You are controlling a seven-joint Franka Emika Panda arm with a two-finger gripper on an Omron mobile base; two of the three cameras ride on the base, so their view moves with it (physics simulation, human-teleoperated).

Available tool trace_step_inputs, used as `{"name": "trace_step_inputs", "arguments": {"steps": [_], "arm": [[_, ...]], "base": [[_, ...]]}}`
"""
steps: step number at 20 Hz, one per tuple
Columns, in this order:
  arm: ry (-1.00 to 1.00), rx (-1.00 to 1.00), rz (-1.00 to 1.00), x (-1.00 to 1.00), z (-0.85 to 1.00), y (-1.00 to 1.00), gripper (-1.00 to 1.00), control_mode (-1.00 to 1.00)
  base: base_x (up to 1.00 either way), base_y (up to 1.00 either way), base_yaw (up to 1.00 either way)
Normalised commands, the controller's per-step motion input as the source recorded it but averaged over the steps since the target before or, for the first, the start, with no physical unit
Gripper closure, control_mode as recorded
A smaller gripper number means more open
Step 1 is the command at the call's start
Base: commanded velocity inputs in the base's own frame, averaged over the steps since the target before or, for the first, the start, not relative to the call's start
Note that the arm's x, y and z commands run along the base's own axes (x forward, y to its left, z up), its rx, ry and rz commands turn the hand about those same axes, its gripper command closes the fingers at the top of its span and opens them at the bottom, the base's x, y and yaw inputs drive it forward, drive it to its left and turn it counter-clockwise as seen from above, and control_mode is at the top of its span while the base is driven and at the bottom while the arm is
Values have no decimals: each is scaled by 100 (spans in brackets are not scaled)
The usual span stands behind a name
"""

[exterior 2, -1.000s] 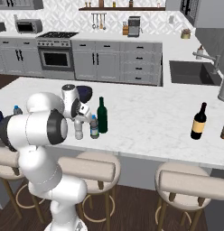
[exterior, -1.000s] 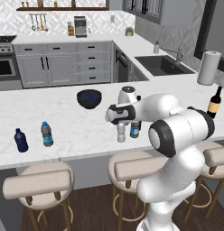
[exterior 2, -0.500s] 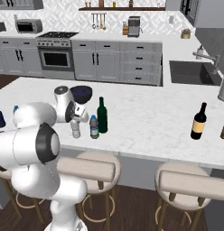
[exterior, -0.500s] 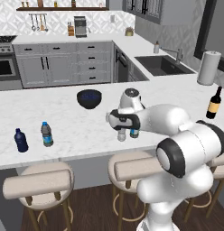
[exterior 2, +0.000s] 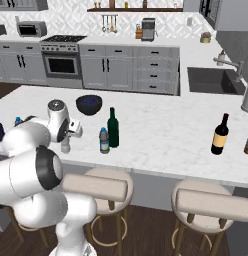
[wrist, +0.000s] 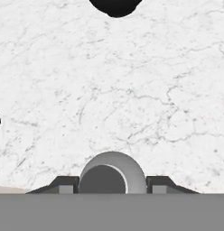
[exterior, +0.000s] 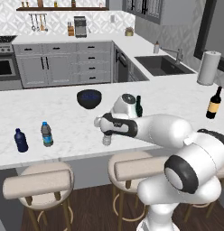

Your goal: Move the plastic bottles in the middle to the plastics group, and the glass bottles in the middle to the glass group.

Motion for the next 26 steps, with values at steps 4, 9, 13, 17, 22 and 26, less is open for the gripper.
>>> {"name": "trace_step_inputs", "arguments": {"steps": [4, 9, 13, 17, 22, 26], "arm": [[2, 0, 6, 3, 9, 100, 100, -100], [2, 1, 1, 23, 1, 98, 100, -100], [0, 9, 6, 33, 0, 69, 100, -100], [-5, 7, 10, 40, -2, 49, 100, -100], [-3, 2, 7, 32, -9, 30, 100, -100], [-1, 0, 2, 23, -32, 18, 100, -100]], "base": [[0, 0, 0], [0, 0, 0], [0, 0, 0], [0, 0, 0], [0, 0, 0], [0, 0, 0]]}}
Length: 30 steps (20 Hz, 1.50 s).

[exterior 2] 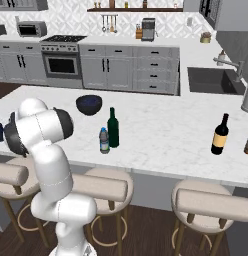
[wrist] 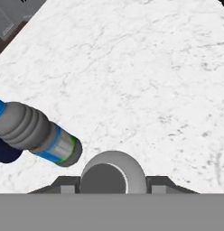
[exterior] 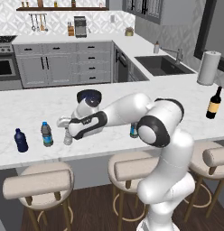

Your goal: Move the plastic bottles in the middle to the plastics group, and the glass bottles in the middle to the glass group.

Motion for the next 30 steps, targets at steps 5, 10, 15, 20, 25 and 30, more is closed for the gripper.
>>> {"name": "trace_step_inputs", "arguments": {"steps": [5, 10, 15, 20, 25, 30], "arm": [[0, 0, 0, 17, -40, 7, 100, -100], [0, 0, 0, 17, -40, 14, 100, -100], [1, 0, 0, 5, -53, 5, -100, -100], [3, 0, 0, 0, -44, 0, -100, -100], [-1, 3, 7, -8, 5, -6, -100, -100], [-6, 4, 8, -18, 45, -14, -100, -100]], "base": [[0, 0, 0], [0, 0, 0], [0, 0, 0], [0, 0, 0], [0, 0, 0], [0, 0, 0]]}}
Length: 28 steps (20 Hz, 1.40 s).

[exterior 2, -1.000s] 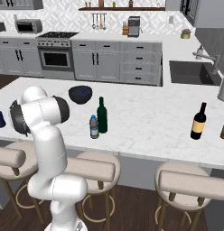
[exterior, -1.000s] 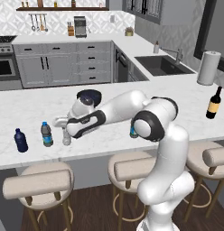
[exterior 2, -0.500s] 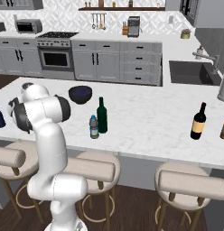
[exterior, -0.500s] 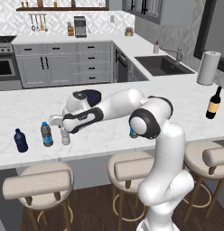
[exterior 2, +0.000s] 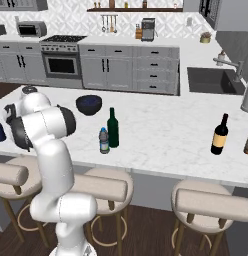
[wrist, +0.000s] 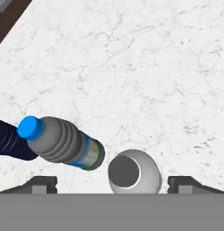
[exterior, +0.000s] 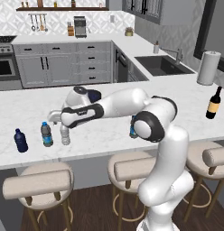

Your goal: Move the plastic bottles in the middle to the plastics group, and the glass bottles in the middle to the glass group.

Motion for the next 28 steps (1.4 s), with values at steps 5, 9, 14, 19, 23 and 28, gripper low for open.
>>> {"name": "trace_step_inputs", "arguments": {"steps": [5, 9, 14, 19, 23, 28], "arm": [[0, 0, 0, -39, 27, -70, -100, -100], [0, 0, 0, -44, 5, -92, -100, -100], [0, 0, -1, -46, 2, -96, -100, -100], [0, -1, -1, -34, 0, -100, -100, -100], [6, -3, -9, -13, 16, -93, -100, -100], [7, -10, -5, -13, 17, -83, -100, -100]], "base": [[0, 0, 0], [0, 0, 0], [0, 0, 0], [0, 0, 0], [0, 0, 0], [0, 0, 0]]}}
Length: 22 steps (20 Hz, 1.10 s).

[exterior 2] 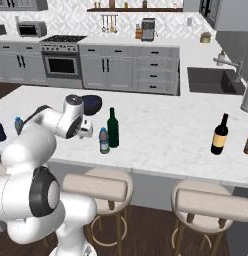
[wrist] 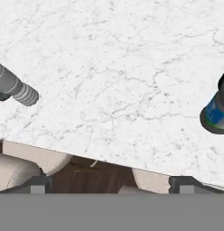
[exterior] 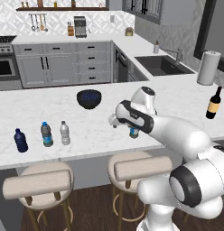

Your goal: Move the plastic bottles in the middle to the plastics group, and the glass bottles in the middle to the glass group.

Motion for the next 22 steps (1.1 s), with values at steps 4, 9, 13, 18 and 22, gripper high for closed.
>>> {"name": "trace_step_inputs", "arguments": {"steps": [4, 9, 13, 18, 22], "arm": [[2, -20, -11, -4, 10, -66, -100, -100], [0, -26, -15, 12, 1, -59, -100, -100], [0, -2, -8, 51, 0, -50, -100, -100], [0, 0, -5, 47, 0, -45, -100, -100], [0, 8, -4, 38, -9, -11, -100, -100]], "base": [[0, 0, 0], [0, 0, 0], [0, 0, 0], [0, 0, 0], [0, 0, 0]]}}
